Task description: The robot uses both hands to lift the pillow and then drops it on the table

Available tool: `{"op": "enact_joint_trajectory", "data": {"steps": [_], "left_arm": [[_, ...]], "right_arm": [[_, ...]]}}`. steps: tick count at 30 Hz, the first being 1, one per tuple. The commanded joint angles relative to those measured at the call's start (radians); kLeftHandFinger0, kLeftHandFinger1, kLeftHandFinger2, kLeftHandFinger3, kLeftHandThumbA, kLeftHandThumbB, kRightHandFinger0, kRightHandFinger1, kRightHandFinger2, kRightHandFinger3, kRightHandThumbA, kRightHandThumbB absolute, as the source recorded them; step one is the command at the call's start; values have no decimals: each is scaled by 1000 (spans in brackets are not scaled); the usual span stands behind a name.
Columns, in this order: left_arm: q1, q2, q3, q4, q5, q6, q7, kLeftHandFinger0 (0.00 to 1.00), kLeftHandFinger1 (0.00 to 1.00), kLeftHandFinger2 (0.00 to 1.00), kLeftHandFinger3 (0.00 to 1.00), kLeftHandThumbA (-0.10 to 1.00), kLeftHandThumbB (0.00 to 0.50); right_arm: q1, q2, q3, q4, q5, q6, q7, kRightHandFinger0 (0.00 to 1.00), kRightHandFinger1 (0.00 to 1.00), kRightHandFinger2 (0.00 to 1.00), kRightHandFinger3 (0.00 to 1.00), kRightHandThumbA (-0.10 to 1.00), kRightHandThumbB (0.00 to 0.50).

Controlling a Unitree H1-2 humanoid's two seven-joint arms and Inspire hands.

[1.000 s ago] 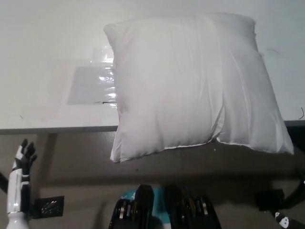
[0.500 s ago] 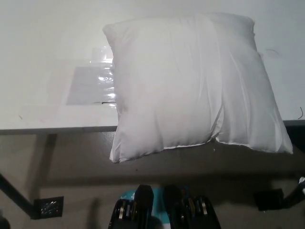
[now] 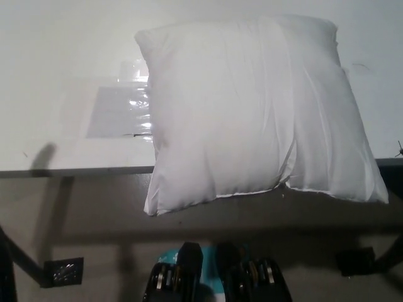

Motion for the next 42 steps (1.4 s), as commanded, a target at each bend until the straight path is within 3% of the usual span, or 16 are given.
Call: {"op": "enact_joint_trajectory", "data": {"steps": [1,4,10,13,17,20,21,22,24,25,27,28,32,36,40,42], "left_arm": [[-84,24,-17,116,-73,83,-48,1000,1000,1000,1000,1000,246],[-119,0,-28,206,-118,96,-67,1000,1000,1000,1000,1000,308],[-195,-64,-47,416,-130,18,-70,1000,1000,1000,1000,1000,250],[-238,-99,-63,566,-115,-32,-66,1000,1000,1000,1000,1000,285],[-270,-116,-60,681,-131,-80,-73,1000,1000,1000,1000,1000,275],[-297,-125,-71,790,-108,-122,-58,1000,1000,1000,1000,1000,190],[-302,-126,-73,814,-102,-133,-54,1000,1000,1000,1000,1000,186],[-323,-129,-80,873,-103,-146,-60,1000,1000,1000,1000,1000,180],[-340,-133,-89,917,-98,-160,-57,1000,1000,1000,1000,1000,207],[-351,-138,-92,942,-98,-167,-55,1000,1000,1000,1000,1000,205],[-381,-151,-111,988,-78,-184,-45,1000,1000,1000,1000,1000,236],[-381,-154,-122,987,-60,-181,-32,1000,1000,1000,1000,1000,225],[-381,-165,-145,980,-50,-182,-27,1000,1000,1000,1000,1000,183],[-385,-174,-167,985,-34,-173,-16,1000,1000,1000,1000,1000,178],[-398,-188,-166,994,-46,-172,-17,1000,1000,1000,1000,1000,161],[-406,-201,-180,1004,-27,-167,-6,1000,1000,1000,1000,1000,156]], "right_arm": [[-100,-62,22,-43,34,236,136,1000,1000,1000,1000,1000,352],[-175,-56,37,-37,43,309,163,1000,1000,1000,1000,1000,368],[-266,-12,52,99,72,314,184,1000,1000,1000,1000,1000,374],[-311,32,62,203,76,319,179,1000,1000,1000,1000,1000,369],[-343,61,67,277,68,297,178,1000,1000,1000,1000,1000,379],[-382,86,65,335,76,324,183,1000,1000,1000,1000,1000,392],[-392,92,63,350,82,322,184,1000,1000,1000,1000,1000,393],[-422,102,62,397,83,311,180,1000,1000,1000,1000,1000,425],[-445,112,60,433,85,307,178,1000,1000,1000,1000,1000,430],[-455,117,58,450,85,296,174,1000,1000,1000,1000,1000,426],[-476,149,29,506,146,293,185,1000,1000,1000,1000,1000,368],[-479,159,24,530,152,282,182,1000,1000,1000,1000,1000,342],[-483,173,19,614,136,278,176,1000,1000,1000,1000,1000,345],[-494,182,5,714,147,278,180,1000,1000,1000,1000,1000,353],[-514,195,-14,786,163,260,178,1000,1000,1000,1000,1000,319],[-518,247,-123,809,357,264,271,1000,1000,1000,1000,1000,325]]}}
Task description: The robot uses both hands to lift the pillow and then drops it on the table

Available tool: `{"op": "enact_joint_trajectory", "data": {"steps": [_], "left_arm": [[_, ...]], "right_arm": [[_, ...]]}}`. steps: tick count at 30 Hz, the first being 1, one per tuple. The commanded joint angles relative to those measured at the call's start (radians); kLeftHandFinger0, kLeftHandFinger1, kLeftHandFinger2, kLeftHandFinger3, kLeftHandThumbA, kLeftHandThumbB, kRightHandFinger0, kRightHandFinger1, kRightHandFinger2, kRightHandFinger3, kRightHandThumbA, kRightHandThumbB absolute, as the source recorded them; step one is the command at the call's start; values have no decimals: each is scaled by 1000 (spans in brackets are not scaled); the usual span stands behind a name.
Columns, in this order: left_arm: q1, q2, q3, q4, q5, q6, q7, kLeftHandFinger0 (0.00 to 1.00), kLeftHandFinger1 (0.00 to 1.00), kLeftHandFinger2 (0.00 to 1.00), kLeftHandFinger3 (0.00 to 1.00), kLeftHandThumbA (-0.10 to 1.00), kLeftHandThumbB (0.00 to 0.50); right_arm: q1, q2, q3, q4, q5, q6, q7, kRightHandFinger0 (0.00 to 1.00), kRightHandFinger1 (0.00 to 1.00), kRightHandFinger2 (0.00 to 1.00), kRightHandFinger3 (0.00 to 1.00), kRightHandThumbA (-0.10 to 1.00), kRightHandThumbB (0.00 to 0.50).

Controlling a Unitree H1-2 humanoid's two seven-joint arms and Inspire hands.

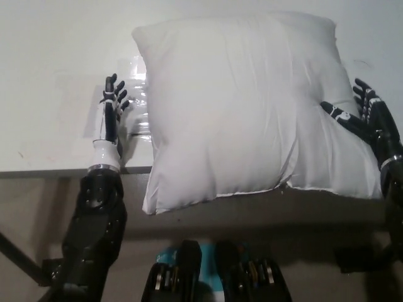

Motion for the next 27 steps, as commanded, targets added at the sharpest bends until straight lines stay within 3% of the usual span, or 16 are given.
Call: {"op": "enact_joint_trajectory", "data": {"steps": [1,3,8,10,17,20,22,24,27], "left_arm": [[-63,-18,-30,8,42,-48,31,1000,1000,1000,1000,1000,130],[-67,-33,-35,27,41,-50,35,1000,1000,1000,1000,1000,134],[-65,-75,-48,73,34,-57,31,1000,1000,1000,1000,1000,145],[-64,-84,-53,94,38,-64,38,1000,1000,1000,1000,1000,140],[-98,-149,-60,219,31,-72,36,1000,1000,1000,1000,1000,173],[-111,-176,-72,264,39,-72,45,1000,1000,1000,1000,1000,167],[-119,-182,-82,290,49,-72,55,1000,1000,1000,1000,1000,190],[-124,-188,-90,317,52,-72,60,1000,1000,1000,1000,1000,203],[-132,-185,-96,336,46,-72,57,1000,1000,1000,1000,1000,187]], "right_arm": [[-75,75,-175,65,317,-11,150,1000,1000,1000,1000,1000,359],[-80,101,-225,104,375,-18,187,1000,1000,1000,1000,1000,387],[-76,133,-246,174,363,-52,227,1000,1000,1000,1000,1000,403],[-74,140,-243,174,351,-45,223,1000,1000,1000,1000,1000,435],[-107,160,-148,267,245,-90,201,1000,1000,1000,1000,1000,373],[-108,171,-96,285,214,-105,192,1000,1000,1000,1000,1000,375],[-114,171,-56,299,181,-112,176,1000,1000,1000,1000,1000,362],[-110,170,-13,293,152,-105,153,1000,1000,1000,1000,1000,385],[-110,164,14,298,157,-110,147,1000,1000,1000,1000,1000,382]]}}
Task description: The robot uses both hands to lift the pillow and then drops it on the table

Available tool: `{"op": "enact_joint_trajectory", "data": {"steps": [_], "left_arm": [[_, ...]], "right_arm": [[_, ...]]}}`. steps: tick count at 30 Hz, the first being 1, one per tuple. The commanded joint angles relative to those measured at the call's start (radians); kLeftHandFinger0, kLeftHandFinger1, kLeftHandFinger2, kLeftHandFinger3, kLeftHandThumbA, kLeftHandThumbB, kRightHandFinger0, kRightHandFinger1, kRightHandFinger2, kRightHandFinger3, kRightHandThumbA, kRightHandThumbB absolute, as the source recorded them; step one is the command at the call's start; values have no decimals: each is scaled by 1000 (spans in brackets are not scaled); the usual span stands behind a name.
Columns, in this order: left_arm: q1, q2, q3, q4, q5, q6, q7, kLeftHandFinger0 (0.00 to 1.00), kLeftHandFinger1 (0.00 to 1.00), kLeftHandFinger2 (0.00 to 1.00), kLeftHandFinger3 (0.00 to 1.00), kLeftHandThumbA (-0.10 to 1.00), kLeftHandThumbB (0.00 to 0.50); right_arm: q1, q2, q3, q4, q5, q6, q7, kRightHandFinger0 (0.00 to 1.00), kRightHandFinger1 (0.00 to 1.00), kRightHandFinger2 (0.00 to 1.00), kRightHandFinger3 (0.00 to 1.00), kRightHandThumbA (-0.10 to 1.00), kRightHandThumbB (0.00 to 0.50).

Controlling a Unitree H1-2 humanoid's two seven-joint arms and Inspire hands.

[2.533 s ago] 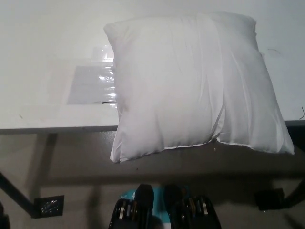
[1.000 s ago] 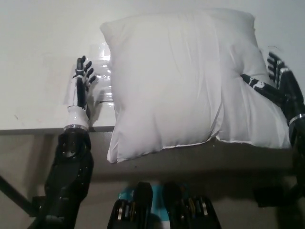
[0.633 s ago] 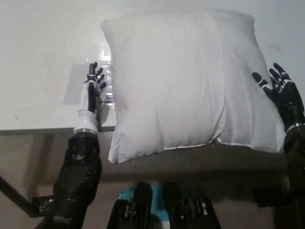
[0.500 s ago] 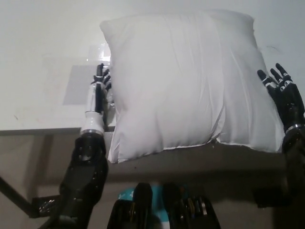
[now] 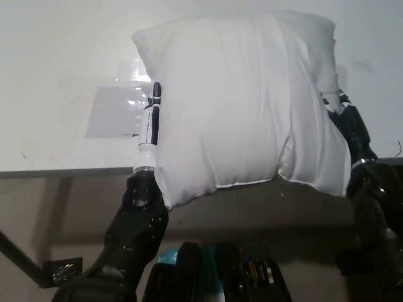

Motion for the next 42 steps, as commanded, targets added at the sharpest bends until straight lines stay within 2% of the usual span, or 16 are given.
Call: {"op": "enact_joint_trajectory", "data": {"steps": [1,4,7,10,13,15,17,18,24,29,30,32,36,39,41,42], "left_arm": [[-18,-69,-45,63,39,14,-18,1000,1000,1000,1000,1000,170],[-19,-62,-61,69,45,14,-19,1000,1000,1000,1000,1000,155],[-21,-61,-72,73,44,14,-19,1000,1000,1000,1000,1000,165],[-26,-69,-79,72,42,14,-25,1000,1000,1000,1000,1000,141],[-35,-83,-75,61,23,22,-60,1000,1000,1000,1000,1000,208],[-36,-87,-72,54,18,26,-67,1000,1000,1000,1000,1000,209],[-41,-92,-71,27,8,41,-82,1000,1000,1000,1000,1000,243],[-43,-92,-71,22,6,48,-87,1000,1000,1000,1000,1000,245],[-49,-96,-88,-102,-4,84,-104,1000,1000,1000,1000,1000,227],[-37,-97,-123,-371,-2,205,-92,1000,1000,1000,1000,1000,250],[-40,-95,-130,-412,2,213,-89,1000,1000,1000,1000,1000,223],[-51,-90,-139,-461,9,210,-90,1000,1000,1000,1000,1000,228],[-110,-87,-143,-627,4,297,-73,1000,1000,1000,1000,1000,318],[-128,-81,-154,-750,20,364,-61,1000,1000,1000,1000,1000,332],[-142,-77,-157,-807,22,393,-61,1000,1000,1000,1000,1000,333],[-151,-72,-160,-832,21,392,-69,1000,1000,1000,1000,1000,309]], "right_arm": [[-27,55,89,49,-73,25,22,1000,1000,1000,1000,1000,381],[-41,42,119,56,-87,43,30,1000,1000,1000,1000,1000,367],[-52,31,175,43,-107,65,59,1000,1000,1000,1000,1000,385],[-50,29,212,17,-114,72,70,1000,1000,1000,1000,1000,395],[-46,44,245,-31,-118,72,61,1000,1000,1000,1000,1000,445],[-41,49,254,-58,-113,82,54,1000,1000,1000,1000,1000,444],[-40,54,270,-115,-119,104,42,1000,1000,1000,1000,1000,452],[-39,55,273,-125,-116,103,44,1000,1000,1000,1000,1000,468],[-32,59,302,-280,-132,112,20,1000,1000,1000,1000,1000,451],[-78,54,308,-396,-170,76,-28,1000,1000,1000,1000,1000,465],[-90,51,312,-410,-188,70,-40,1000,1000,1000,1000,1000,483],[-110,50,310,-439,-195,80,-52,1000,1000,1000,1000,1000,499],[-166,43,290,-553,-200,103,-84,1000,1000,1000,1000,1000,488],[-187,32,282,-620,-203,123,-95,1000,1000,1000,1000,1000,497],[-195,26,276,-655,-197,116,-97,1000,1000,1000,1000,1000,473],[-201,23,272,-673,-196,123,-102,1000,1000,1000,1000,1000,478]]}}
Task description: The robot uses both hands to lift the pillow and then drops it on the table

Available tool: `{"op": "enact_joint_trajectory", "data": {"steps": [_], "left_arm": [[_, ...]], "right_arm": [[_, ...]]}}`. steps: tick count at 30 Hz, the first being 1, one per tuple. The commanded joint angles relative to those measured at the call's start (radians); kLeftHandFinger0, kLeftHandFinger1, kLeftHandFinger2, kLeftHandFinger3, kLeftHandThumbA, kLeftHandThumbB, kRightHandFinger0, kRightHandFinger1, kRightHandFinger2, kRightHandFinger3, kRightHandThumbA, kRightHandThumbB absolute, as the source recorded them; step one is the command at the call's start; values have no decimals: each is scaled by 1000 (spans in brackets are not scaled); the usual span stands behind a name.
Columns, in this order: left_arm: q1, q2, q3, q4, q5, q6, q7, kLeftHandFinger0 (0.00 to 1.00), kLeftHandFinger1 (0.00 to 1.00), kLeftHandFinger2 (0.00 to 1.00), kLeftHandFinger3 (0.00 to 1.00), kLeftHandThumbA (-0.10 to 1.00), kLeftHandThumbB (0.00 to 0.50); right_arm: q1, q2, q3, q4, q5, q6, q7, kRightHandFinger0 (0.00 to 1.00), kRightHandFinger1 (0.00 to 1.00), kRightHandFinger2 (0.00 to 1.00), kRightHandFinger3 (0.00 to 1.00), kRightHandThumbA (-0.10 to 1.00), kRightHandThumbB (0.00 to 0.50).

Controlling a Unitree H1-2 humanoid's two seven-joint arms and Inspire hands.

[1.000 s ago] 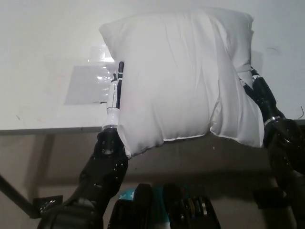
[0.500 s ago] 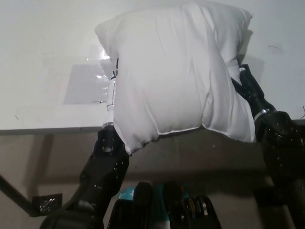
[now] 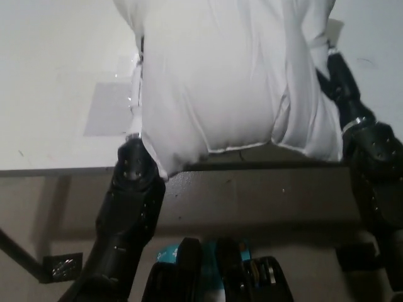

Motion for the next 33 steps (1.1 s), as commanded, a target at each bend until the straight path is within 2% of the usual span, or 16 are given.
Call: {"op": "enact_joint_trajectory", "data": {"steps": [1,5,8,9,11,15,18,24,28,31,33], "left_arm": [[-216,-81,-107,-267,51,131,-93,1000,1000,1000,1000,1000,297],[-277,-62,-109,-353,88,183,-67,1000,1000,1000,1000,1000,274],[-300,-55,-111,-360,92,184,-70,1000,1000,1000,1000,1000,286],[-315,-54,-109,-383,86,210,-71,1000,1000,1000,1000,1000,316],[-332,-54,-107,-411,88,233,-67,1000,1000,1000,1000,1000,313],[-339,-56,-105,-421,86,239,-68,1000,1000,1000,1000,1000,299],[-333,-53,-107,-416,94,226,-62,1000,1000,1000,1000,1000,310],[-316,-52,-112,-391,111,195,-45,1000,1000,1000,1000,1000,300],[-304,-43,-106,-315,133,140,-25,1000,1000,1000,1000,1000,309],[-272,-41,-99,-244,142,107,-8,1000,1000,1000,1000,1000,307],[-248,-37,-97,-215,134,85,-16,1000,1000,1000,1000,1000,302]], "right_arm": [[-189,67,45,-214,-33,-13,30,1000,1000,1000,1000,1000,468],[-233,49,41,-334,-38,41,19,1000,1000,1000,1000,1000,454],[-253,39,42,-367,-51,74,10,1000,1000,1000,1000,1000,463],[-272,34,41,-382,-55,77,7,1000,1000,1000,1000,1000,485],[-295,29,37,-401,-53,95,1,1000,1000,1000,1000,1000,500],[-312,21,39,-418,-47,111,2,1000,1000,1000,1000,1000,488],[-312,20,45,-414,-48,101,3,1000,1000,1000,1000,1000,443],[-288,19,54,-389,-59,67,7,1000,1000,1000,1000,1000,402],[-274,4,76,-347,-105,103,3,1000,1000,1000,1000,1000,426],[-237,0,88,-292,-124,106,5,1000,1000,1000,1000,1000,407],[-217,3,88,-244,-123,91,5,1000,1000,1000,1000,1000,438]]}}
